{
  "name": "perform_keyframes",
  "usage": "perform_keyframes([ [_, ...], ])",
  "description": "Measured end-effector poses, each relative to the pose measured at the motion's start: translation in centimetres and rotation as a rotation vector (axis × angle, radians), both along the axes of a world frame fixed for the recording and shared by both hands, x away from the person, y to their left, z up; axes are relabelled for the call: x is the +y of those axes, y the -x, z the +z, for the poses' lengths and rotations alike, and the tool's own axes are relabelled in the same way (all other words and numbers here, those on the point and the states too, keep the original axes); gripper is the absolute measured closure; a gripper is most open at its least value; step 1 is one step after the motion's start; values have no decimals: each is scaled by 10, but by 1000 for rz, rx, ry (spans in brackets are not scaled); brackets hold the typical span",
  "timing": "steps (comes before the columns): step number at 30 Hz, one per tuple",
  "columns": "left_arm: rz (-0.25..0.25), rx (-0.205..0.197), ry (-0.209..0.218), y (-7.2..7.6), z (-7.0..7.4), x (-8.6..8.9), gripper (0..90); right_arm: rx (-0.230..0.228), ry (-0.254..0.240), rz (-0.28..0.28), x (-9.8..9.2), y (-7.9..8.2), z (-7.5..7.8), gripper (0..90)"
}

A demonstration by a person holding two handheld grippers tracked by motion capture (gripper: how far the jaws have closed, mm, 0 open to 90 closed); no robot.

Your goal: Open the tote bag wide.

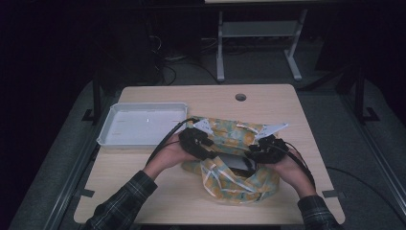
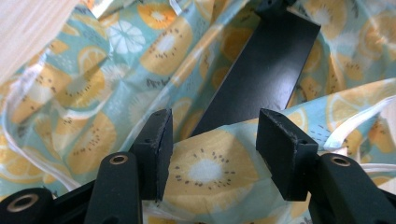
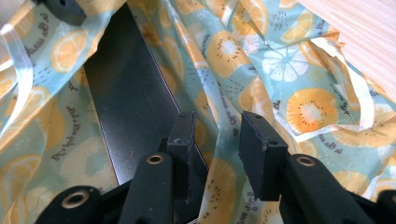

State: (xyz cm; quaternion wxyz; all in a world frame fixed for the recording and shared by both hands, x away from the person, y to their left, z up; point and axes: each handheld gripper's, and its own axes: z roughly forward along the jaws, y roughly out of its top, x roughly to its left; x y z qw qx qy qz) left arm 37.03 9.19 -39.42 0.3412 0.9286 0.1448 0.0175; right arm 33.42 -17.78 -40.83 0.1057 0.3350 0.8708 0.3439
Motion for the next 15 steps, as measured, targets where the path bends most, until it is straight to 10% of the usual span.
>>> perform_keyframes([
  [15,-9,-50,-48,2,-8,4,863,15,30,1,0,-1,-1,887],
])
